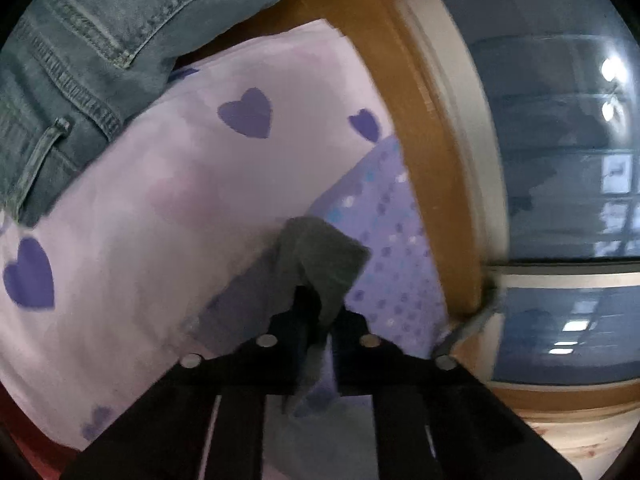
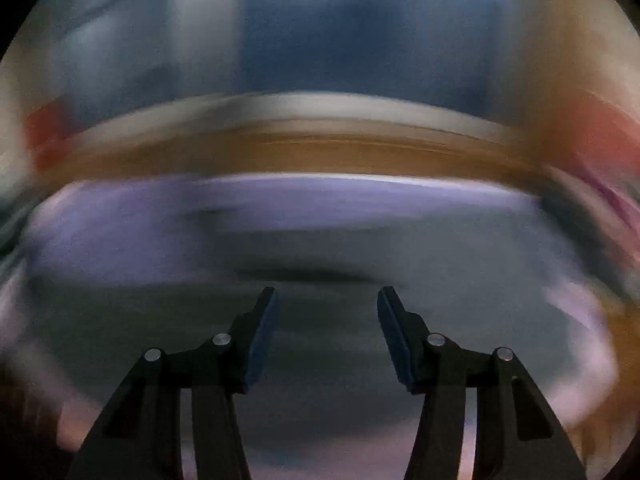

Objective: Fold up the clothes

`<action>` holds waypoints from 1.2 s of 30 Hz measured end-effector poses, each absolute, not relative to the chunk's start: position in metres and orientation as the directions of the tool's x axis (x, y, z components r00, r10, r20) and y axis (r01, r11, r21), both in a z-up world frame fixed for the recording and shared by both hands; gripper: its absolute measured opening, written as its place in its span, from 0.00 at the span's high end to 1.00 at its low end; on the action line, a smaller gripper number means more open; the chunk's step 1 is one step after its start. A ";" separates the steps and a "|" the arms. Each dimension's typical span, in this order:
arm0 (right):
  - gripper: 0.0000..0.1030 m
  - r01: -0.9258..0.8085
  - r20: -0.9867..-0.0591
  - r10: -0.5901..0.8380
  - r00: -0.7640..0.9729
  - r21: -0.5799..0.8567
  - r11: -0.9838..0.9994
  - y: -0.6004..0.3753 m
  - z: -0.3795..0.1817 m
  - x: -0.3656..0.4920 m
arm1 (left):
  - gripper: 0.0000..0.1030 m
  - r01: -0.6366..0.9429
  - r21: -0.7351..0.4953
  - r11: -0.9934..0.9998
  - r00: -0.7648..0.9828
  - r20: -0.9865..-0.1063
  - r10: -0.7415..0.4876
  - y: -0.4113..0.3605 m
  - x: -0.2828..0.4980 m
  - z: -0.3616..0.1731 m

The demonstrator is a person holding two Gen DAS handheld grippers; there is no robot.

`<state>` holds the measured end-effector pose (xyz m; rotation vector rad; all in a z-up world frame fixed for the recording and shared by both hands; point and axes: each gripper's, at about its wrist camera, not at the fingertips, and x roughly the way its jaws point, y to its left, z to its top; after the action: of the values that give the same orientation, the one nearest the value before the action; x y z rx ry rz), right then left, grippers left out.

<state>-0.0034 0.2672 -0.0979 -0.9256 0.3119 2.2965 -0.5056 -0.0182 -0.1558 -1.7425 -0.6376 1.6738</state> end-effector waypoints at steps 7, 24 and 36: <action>0.45 0.069 -0.632 -0.102 -0.768 0.077 -0.995 0.150 -0.096 -0.221 | 0.94 -0.067 -0.764 -0.642 0.029 -0.645 0.764 -0.048 -0.478 -0.116; 0.97 0.396 -0.674 -0.418 -0.609 0.198 -0.896 0.120 -0.121 -0.297 | 0.76 0.367 -0.693 -0.621 -0.162 -0.705 0.691 -0.183 -0.411 -0.136; 0.28 -0.135 -0.801 -0.222 -0.556 0.350 -0.927 0.256 -0.180 -0.367 | 0.22 0.458 -0.684 -0.567 -0.266 -0.714 0.647 -0.193 -0.399 -0.178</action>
<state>-0.3672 0.2556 -0.1797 -1.5020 0.6048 2.7510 -0.3994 -0.1931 -0.1781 -1.8061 -1.3801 1.9518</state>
